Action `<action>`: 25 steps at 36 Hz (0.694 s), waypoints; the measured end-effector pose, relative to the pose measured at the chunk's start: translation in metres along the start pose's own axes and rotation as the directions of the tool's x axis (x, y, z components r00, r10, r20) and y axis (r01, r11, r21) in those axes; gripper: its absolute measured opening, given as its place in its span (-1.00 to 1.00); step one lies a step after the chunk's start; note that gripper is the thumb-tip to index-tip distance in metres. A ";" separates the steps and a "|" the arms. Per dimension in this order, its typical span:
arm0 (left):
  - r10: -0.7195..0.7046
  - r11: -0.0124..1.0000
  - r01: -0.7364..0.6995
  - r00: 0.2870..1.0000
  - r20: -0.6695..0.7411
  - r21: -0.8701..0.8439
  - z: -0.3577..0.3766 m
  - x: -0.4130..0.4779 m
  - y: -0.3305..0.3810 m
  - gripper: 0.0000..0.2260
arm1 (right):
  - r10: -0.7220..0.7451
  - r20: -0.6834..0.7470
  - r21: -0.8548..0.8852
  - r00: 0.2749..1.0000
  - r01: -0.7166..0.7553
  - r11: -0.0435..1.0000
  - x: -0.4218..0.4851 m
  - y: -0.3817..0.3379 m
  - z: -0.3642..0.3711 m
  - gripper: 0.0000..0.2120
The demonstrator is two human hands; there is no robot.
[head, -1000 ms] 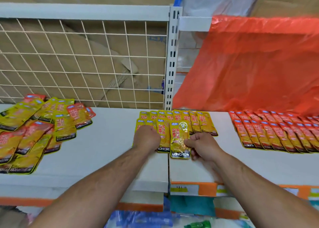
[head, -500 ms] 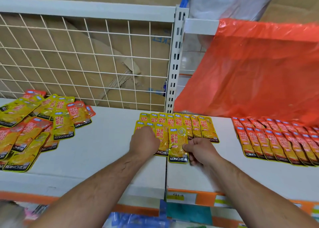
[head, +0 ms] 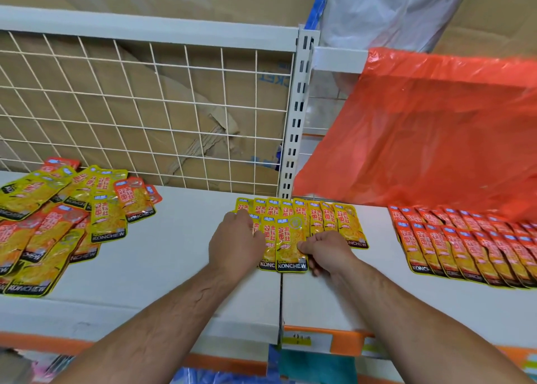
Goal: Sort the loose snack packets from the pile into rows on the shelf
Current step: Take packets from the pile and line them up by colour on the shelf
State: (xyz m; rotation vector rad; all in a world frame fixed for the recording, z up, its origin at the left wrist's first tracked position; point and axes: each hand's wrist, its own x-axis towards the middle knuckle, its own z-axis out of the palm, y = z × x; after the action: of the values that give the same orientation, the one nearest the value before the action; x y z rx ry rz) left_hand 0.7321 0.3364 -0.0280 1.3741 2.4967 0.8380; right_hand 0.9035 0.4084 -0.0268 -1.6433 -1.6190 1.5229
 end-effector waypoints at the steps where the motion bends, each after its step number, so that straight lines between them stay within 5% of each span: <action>1: 0.015 1.000 -0.015 1.000 -0.004 0.010 0.000 0.000 -0.002 -0.86 | 0.001 -0.020 -0.020 1.000 -0.002 1.000 0.001 -0.001 0.002 -0.64; 11: 0.075 0.996 -0.076 0.997 0.028 0.047 0.000 -0.003 -0.019 -0.79 | -0.036 -0.143 -0.269 0.989 -0.004 0.963 0.002 -0.007 0.019 -0.64; 25: 0.135 0.990 -0.138 0.989 0.057 0.038 -0.006 -0.002 -0.030 -0.77 | -0.116 -0.251 -0.509 0.961 -0.029 0.860 0.008 -0.008 0.033 -0.88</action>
State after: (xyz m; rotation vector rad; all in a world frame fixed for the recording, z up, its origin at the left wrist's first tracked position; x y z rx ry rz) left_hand 0.7089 0.3200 -0.0404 1.5750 2.4157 0.7663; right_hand 0.8697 0.4044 -0.0352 -1.9561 -1.9886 0.8204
